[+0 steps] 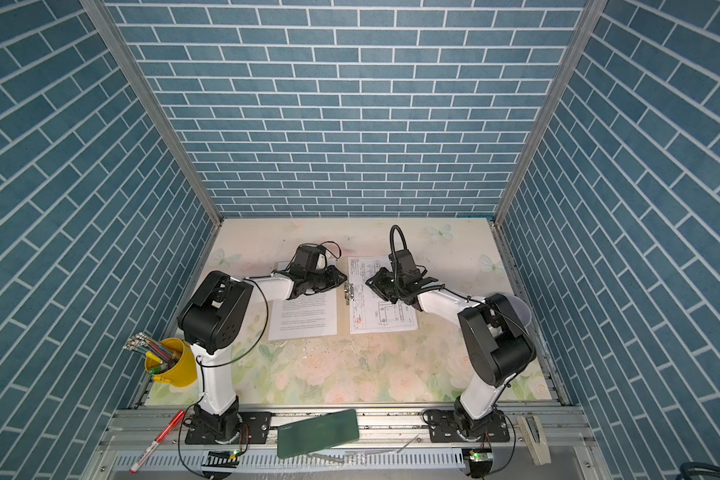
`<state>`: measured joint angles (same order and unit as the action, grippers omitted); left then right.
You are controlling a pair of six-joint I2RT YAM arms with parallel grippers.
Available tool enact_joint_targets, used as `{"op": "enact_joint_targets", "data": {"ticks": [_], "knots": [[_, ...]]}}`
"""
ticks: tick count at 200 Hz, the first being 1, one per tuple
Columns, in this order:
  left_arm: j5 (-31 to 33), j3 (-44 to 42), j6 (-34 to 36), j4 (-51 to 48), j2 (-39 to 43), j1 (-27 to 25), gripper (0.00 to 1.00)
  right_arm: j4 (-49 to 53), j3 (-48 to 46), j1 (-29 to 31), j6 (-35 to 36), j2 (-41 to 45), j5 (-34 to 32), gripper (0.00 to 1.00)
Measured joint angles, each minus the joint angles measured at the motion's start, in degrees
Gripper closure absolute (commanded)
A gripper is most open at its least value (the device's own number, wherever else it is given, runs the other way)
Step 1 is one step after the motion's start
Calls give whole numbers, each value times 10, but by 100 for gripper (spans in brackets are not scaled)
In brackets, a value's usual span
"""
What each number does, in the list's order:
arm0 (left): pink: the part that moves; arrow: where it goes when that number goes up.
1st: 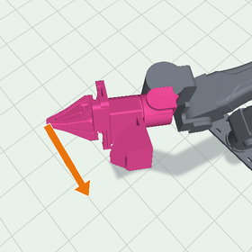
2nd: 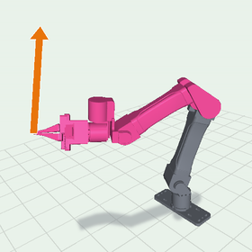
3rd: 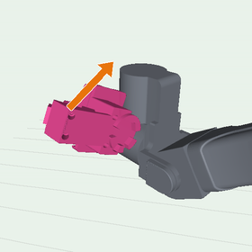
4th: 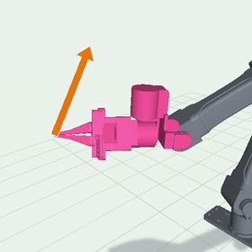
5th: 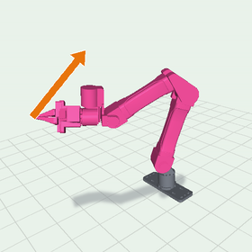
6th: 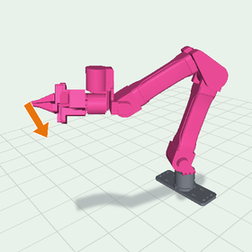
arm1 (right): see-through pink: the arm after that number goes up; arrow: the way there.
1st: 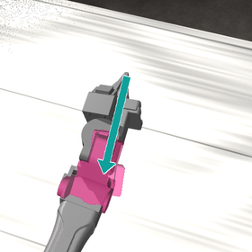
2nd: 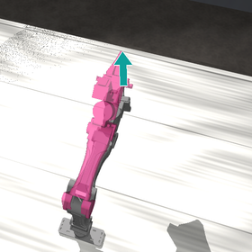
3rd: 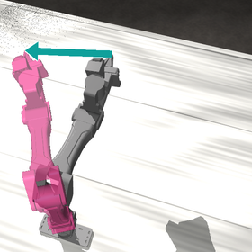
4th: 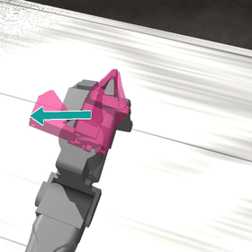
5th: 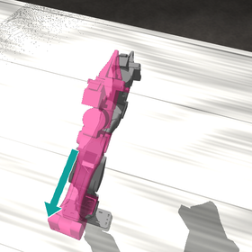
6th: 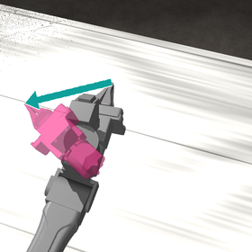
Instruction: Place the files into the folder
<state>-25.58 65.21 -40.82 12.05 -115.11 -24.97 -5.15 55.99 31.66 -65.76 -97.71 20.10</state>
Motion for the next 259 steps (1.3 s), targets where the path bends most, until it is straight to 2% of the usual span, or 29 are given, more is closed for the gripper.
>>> {"op": "enact_joint_targets", "data": {"ticks": [118, 259], "knots": [[1, 6, -9, -11, -19, 1, 82, -42, 37, 47, -74, -75, 26, 71], [10, 10, -22, -6, -23, -1, 84, -52, 64, 63, -91, -103, 40, 74]]}}
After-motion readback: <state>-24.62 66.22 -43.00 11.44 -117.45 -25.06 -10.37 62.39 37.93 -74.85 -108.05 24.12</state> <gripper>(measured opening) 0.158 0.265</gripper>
